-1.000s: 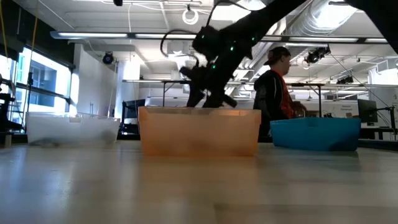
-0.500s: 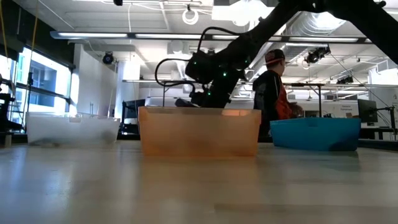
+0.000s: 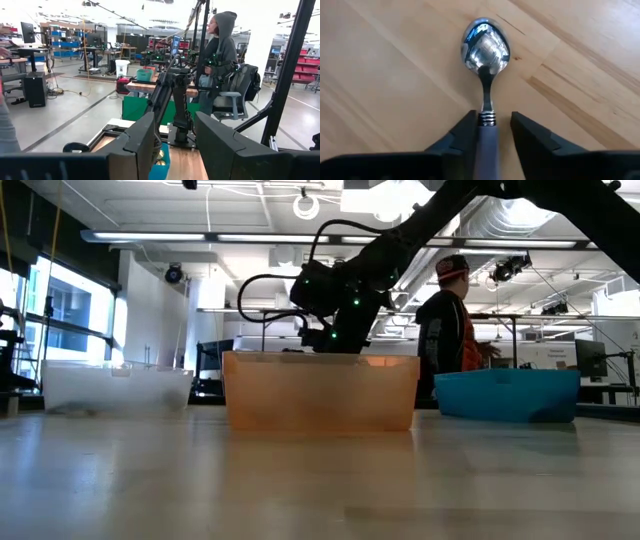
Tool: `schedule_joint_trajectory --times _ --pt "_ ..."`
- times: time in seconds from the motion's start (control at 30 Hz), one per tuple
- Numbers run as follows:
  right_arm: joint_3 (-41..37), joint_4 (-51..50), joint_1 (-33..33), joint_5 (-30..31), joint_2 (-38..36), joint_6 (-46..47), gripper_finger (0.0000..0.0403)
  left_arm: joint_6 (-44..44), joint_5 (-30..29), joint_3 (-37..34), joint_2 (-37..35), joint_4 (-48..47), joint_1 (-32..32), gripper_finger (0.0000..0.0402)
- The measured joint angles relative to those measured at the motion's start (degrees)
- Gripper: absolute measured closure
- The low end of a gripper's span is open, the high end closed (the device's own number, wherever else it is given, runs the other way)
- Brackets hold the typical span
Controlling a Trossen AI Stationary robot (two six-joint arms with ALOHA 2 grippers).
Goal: Sort silverware by color (type)
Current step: Put the top violet spoon into the orange bin
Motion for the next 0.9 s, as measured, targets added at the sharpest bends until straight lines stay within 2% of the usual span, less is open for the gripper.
schedule_joint_trajectory --times 0.27,0.67,0.9 --pt "-0.1 -1.4 0.3 -0.5 0.0 -1.2 0.0382 0.0 -0.2 0.0 0.0 0.0 0.0 0.0271" --pt "-0.3 -1.4 0.2 -2.4 -0.4 -2.8 0.0382 -1.5 -0.2 0.0 0.0 0.0 0.0 0.0271" --pt "-0.8 -2.7 0.3 -4.3 -3.8 -6.0 0.0382 -1.5 -0.2 0.0 0.0 -0.1 0.0 0.0271"
